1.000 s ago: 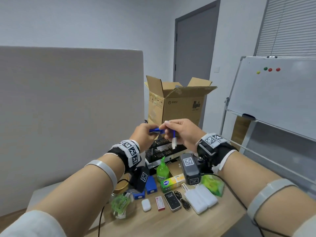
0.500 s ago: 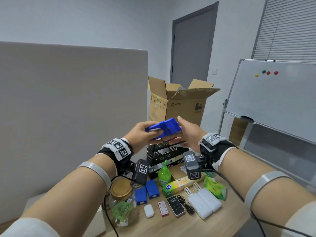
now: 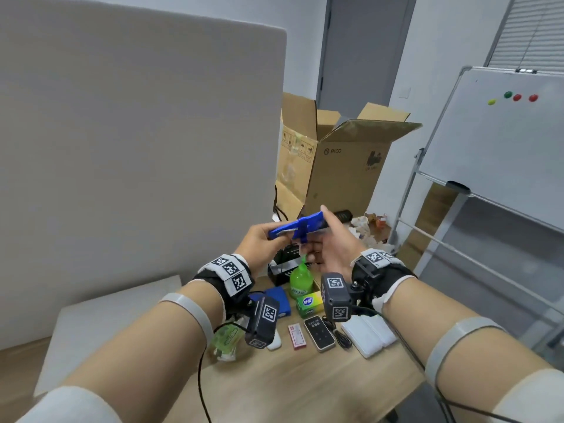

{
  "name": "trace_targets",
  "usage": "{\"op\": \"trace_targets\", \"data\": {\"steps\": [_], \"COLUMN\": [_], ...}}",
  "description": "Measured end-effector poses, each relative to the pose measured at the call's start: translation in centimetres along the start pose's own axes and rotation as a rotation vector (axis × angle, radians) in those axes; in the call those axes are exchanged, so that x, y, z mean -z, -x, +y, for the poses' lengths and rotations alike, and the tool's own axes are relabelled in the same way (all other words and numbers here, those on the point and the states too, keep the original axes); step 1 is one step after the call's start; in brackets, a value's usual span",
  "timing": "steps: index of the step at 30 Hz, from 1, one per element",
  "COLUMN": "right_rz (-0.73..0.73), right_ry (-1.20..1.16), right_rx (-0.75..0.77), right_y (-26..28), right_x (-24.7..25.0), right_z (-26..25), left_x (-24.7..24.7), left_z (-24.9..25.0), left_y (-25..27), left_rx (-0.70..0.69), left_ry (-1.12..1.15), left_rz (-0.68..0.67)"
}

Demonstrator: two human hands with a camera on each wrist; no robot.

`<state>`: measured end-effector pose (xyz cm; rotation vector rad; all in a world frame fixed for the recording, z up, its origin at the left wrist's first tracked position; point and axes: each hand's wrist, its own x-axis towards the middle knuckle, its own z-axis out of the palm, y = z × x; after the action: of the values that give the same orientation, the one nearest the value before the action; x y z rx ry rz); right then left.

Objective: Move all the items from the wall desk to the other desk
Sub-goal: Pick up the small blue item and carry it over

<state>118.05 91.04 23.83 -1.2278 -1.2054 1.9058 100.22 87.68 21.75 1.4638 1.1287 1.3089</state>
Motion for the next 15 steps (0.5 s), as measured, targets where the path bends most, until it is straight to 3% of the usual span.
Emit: {"op": "trace_targets", "data": {"steps": [2,5,10,13,15], "right_rz": [-0.037,-0.062,0.082,0.08,0.068], "right_ry": [-0.09,-0.047,-0.079,-0.122,-0.042], "right_rx": [-0.015,-0.033,-0.064,-0.164,-0.208], "right_y": [-0.7,-1.3,-4.0,-5.2,-5.8], "right_x": [0.4,0.7,1.3,2.6,3.4], "right_z": [1.1,2.2,5.8,8.7,10.9], "left_x": [-0.1,-0.5,-1.4,-1.9,-2.2], "left_z": [-0.8,-1.9,-6.0,-8.9,-11.2], "left_y": [0.0,0.2,0.4,0.7,1.5], "left_rx": [-0.008,-0.004,0.063,0.225,0.31], "left_ry": [-0.102,-0.22,-0.361,-0.342,-0.306], "left_rz": [0.014,0.02,-0.088,-0.197,-0.158]}}
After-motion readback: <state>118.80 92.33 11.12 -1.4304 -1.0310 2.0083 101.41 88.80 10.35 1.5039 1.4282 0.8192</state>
